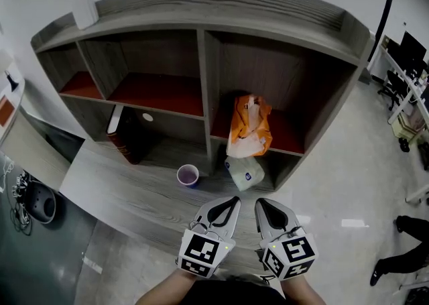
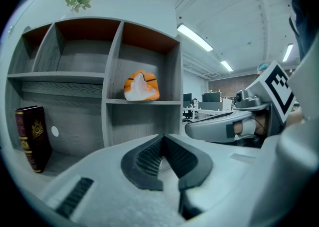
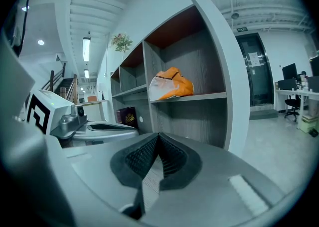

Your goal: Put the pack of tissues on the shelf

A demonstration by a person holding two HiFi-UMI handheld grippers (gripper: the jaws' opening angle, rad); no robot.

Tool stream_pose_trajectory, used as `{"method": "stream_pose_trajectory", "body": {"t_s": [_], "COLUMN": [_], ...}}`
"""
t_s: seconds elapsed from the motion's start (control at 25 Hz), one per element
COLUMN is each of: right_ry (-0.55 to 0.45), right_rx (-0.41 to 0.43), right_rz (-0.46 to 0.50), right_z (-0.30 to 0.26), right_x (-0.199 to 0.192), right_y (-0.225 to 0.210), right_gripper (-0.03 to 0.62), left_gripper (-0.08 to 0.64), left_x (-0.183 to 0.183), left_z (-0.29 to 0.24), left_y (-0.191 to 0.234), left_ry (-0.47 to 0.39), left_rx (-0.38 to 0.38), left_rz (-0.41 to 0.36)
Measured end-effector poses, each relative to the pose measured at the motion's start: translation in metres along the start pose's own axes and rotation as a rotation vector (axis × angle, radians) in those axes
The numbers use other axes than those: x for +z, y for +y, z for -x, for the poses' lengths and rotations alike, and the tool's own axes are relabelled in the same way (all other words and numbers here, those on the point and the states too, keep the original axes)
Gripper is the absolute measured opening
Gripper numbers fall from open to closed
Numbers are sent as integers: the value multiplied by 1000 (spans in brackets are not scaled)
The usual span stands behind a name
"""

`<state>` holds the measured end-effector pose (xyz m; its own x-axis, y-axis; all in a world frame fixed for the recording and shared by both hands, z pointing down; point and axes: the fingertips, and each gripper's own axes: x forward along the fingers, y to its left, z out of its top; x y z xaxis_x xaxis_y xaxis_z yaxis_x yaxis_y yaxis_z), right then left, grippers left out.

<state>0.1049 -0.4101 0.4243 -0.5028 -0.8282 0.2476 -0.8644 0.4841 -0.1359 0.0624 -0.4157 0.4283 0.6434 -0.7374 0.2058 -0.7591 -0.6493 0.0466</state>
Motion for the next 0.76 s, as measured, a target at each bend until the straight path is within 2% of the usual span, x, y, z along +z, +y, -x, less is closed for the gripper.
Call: {"method": "stream_pose_trajectory", "body": {"t_s": [0.76], "right_ry": [-6], "right_rx": [-11], "right_rz": [-3], "right_z": [4], "right_x": [2], "right_y": [-5], "right_gripper": [-2], "left_gripper": [-8], "left_x": [7], "left_z": [-1], "left_y": [-3], "left_ry": [-12], "left_rx": [1], "left_rz": [-10]}}
